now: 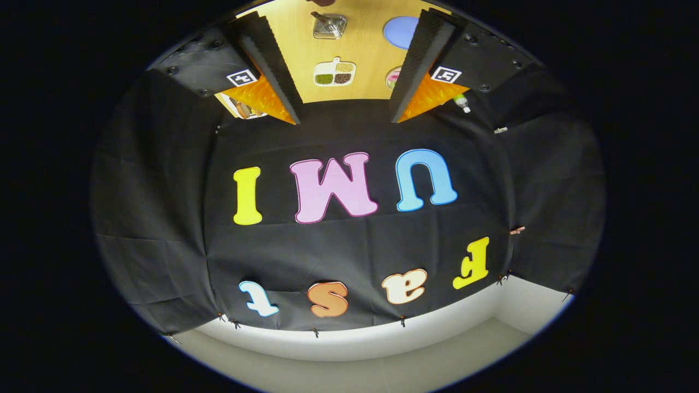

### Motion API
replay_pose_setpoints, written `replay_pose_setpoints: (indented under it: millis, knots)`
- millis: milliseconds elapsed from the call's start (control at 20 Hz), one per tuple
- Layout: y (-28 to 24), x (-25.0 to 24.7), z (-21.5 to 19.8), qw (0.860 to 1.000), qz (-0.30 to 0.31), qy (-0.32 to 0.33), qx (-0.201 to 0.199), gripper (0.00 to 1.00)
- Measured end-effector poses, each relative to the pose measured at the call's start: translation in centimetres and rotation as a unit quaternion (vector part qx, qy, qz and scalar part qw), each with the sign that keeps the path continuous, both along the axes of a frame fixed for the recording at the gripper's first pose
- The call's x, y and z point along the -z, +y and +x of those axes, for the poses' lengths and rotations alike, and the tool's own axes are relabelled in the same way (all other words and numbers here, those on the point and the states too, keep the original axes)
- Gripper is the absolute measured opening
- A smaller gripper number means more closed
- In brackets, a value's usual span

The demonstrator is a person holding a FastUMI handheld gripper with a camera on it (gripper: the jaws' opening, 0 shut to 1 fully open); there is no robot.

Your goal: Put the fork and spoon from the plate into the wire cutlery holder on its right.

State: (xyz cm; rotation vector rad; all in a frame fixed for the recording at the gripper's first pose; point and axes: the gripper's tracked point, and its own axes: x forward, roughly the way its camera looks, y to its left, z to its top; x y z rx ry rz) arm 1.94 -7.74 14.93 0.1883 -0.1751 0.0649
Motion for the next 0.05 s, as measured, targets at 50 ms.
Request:
replay_pose_setpoints:
  millis: [50]
  knots:
    - [-0.11, -0.17, -0.01, 1.000, -0.002, -0.004, 0.003, 0.99]
